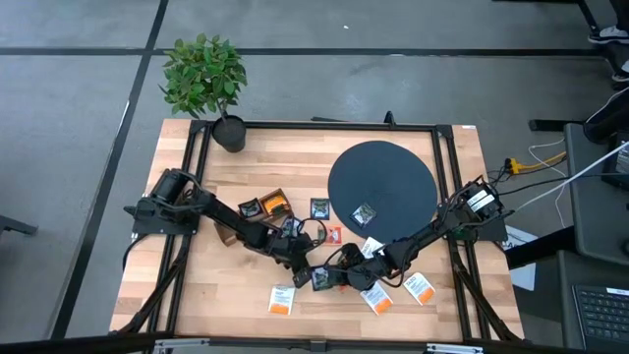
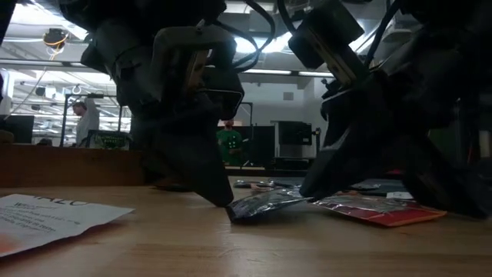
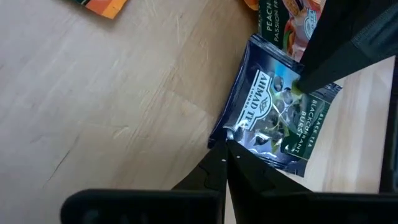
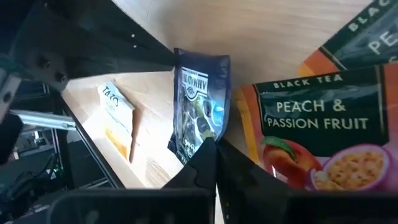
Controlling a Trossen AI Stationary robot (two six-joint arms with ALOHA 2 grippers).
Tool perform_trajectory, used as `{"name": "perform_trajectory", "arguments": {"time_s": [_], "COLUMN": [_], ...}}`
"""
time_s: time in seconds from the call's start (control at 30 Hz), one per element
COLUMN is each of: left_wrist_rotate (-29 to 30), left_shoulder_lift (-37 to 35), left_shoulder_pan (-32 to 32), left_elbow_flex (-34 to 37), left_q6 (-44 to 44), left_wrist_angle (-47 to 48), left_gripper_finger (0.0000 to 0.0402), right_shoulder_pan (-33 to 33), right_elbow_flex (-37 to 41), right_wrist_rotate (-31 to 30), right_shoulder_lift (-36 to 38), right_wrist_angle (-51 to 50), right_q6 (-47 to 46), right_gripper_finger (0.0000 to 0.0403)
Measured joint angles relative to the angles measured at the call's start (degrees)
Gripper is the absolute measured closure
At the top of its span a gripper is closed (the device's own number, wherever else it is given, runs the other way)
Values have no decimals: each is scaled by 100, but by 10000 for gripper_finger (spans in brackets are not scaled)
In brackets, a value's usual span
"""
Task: Pick & Place Tea
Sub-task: Put the black tea bag into the middle section of the wooden organizer
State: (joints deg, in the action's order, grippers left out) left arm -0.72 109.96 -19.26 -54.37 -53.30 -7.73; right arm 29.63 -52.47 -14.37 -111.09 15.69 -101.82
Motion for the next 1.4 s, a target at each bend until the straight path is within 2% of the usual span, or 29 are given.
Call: {"name": "perform_trajectory", "arguments": {"time_s": [0.17, 0.33, 0.5, 0.7, 0.83, 0.93, 1.07, 1.27, 1.33, 1.4], "left_wrist_rotate": [-375, -99, 701, 2508, 3342, 3754, 4355, 5454, 5772, 5993], "left_shoulder_lift": [-263, -889, -1739, -2770, -3311, -3621, -4013, -4265, -4228, -4221], "left_shoulder_pan": [-10, -58, -319, -843, -1084, -1243, -1421, -1564, -1628, -1649], "left_elbow_flex": [18, 11, 7, 12, 355, 833, 1808, 3649, 4043, 4241], "left_q6": [-3, 111, 101, -515, -1215, -1841, -2518, -3366, -3401, -3333], "left_wrist_angle": [206, 902, 1767, 2443, 2269, 1727, 205, -3347, -4410, -5083], "left_gripper_finger": [395, 395, 395, 395, 395, 395, 395, 395, 395, 395], "right_shoulder_pan": [0, 0, 1, 0, 0, 0, -90, -468, -615, -781], "right_elbow_flex": [0, 0, 0, 0, 0, 0, 0, 2, 2, 2], "right_wrist_rotate": [55, 52, -270, -1131, -1793, -2341, -2640, -2696, -2862, -3096], "right_shoulder_lift": [4, 4, 7, 7, 7, 9, 26, 183, 340, 527], "right_wrist_angle": [69, 161, 569, 1006, 1398, 1814, 2255, 2688, 2705, 2703], "right_q6": [37, 52, 128, 164, 174, 364, 787, 1591, 1983, 2389], "right_gripper_finger": [399, 399, 399, 401, 401, 401, 401, 402, 402, 402]}}
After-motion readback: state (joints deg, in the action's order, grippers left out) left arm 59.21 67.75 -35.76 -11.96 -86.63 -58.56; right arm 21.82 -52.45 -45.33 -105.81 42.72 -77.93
